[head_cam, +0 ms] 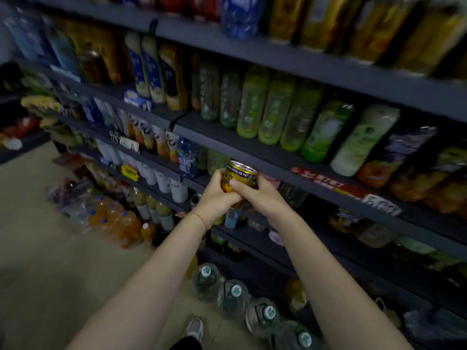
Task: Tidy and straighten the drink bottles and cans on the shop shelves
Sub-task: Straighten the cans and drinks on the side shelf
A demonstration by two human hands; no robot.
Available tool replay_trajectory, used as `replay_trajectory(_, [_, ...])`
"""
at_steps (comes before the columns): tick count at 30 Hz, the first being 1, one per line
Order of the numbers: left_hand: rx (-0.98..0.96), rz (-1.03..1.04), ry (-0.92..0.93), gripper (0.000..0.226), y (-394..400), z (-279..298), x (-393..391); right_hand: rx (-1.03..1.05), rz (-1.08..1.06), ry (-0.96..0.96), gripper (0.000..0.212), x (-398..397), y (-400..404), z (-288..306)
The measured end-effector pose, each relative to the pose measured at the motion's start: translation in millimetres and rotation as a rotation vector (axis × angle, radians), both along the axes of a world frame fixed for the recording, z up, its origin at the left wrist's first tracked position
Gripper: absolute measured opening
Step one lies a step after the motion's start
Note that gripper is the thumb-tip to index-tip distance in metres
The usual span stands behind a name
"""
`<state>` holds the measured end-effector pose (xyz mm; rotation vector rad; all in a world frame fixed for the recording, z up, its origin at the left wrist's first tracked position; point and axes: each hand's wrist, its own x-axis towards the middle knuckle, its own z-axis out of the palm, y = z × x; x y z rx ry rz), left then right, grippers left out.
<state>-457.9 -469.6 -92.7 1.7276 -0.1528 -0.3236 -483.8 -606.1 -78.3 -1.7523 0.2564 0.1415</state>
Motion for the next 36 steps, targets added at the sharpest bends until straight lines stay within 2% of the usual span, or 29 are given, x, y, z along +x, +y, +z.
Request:
replay_trajectory(2, [-0.033,-0.007,-0.087,0.063,-19.9,36.8,-20.3,0.023,-0.032,-0.114,0.047,-23.8,-16.6,39.1])
replay_trajectory(6, [-0.079,-0.022,-0.27,0.086,-55.7,109.2,-51.6,0.016,-0.084,-0.333,0.046,-60.1,-49.3,116.1])
replay_trajectory(13, [-0.22,-0.179,-0.523,0.061,-109.4,210.5,-63.6,-0.157,-0.196,-0.645,0.052,-94.4,-100.2,220.4])
replay_trajectory(17, [-0.179,-0.23,-0.683,0.053,-140.9,249.1,-42.5,-0.239,-0.319,-0.777,0.061,-84.2,-132.6,256.6])
replay_trajectory(20, [0.007,-0.121,-0.78,0.061,-158.2,265.5,-10.8,-0.29,-0.417,-0.845,0.066,-64.5,-155.7,283.2])
replay_trajectory(23, [0.229,-0.048,-0.955,0.058,-174.1,278.1,26.4,-0.364,-0.519,-0.854,0.072,-36.8,-179.8,308.8])
replay_trajectory(27, [0.462,-0.088,-1.19,0.044,-203.6,294.1,64.8,-0.411,-0.632,-0.816,0.068,3.1,-210.5,333.7])
replay_trajectory(30, [0.654,-0.143,-1.241,0.041,-224.8,297.6,78.7,-0.395,-0.648,-0.735,0.061,29.1,-230.6,341.0])
replay_trajectory(33, [0.748,-0.14,-1.243,0.052,-238.0,292.3,85.4,-0.365,-0.662,-0.646,0.077,49.0,-242.9,341.3])
replay_trajectory(36, [0.746,-0.068,-1.236,0.054,-243.9,290.4,83.4,-0.371,-0.646,-0.563,0.093,63.0,-247.3,342.0])
